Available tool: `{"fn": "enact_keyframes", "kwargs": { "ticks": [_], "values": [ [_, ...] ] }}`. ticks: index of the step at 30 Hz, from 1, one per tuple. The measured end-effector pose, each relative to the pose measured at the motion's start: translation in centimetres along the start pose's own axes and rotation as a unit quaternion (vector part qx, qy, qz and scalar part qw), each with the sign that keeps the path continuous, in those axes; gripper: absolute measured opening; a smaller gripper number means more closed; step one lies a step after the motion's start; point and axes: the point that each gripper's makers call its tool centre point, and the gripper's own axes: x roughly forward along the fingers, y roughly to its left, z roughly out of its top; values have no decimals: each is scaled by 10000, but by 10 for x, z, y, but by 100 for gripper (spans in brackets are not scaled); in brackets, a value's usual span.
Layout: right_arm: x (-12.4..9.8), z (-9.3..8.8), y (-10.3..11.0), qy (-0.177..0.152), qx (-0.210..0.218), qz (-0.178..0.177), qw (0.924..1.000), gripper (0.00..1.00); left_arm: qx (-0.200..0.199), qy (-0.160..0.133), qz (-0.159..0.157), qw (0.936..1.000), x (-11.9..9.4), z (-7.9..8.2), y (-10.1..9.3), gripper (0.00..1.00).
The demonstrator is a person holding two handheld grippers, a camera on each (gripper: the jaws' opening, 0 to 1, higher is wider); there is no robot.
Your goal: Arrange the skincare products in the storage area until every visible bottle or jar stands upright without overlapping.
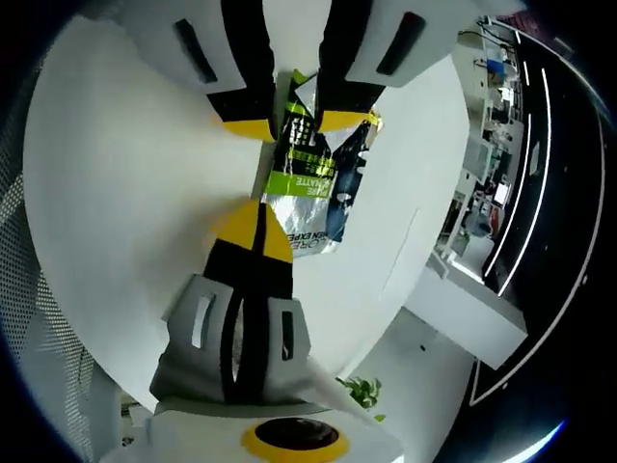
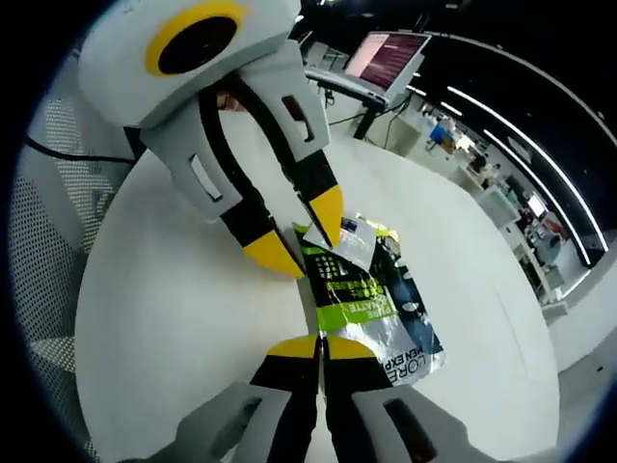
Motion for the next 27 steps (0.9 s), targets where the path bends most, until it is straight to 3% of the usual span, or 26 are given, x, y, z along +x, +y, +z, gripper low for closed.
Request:
{"fn": "enact_keyframes", "kwargs": {
  "ticks": [3,7,12,13,16,18,24,27],
  "values": [
    [-2,4,1,-36,21,9,10000,0,116,-7,-52,9999,5,-1,-3,22],
    [-4,8,-1,-93,-5,-15,10000,0,341,-49,80,9994,10,4,1,18],
    [-5,10,-1,-133,11,-6,9999,0,701,-85,27,9975,19,6,-6,7],
    [-6,11,-2,-168,18,-30,9999,0,771,-41,-98,9970,19,5,-10,4],
    [-9,16,-4,-241,11,-66,9997,0,727,-30,-30,9973,23,3,-9,2],
    [-8,17,-3,-266,0,-47,9996,0,483,-45,-36,9988,22,3,-8,2],
    [0,5,5,-106,-318,-16,9994,0,452,-30,56,9990,20,1,-3,1],
    [0,10,-3,-214,-364,-182,9989,2,424,-26,76,9991,17,3,0,1]
  ]
}}
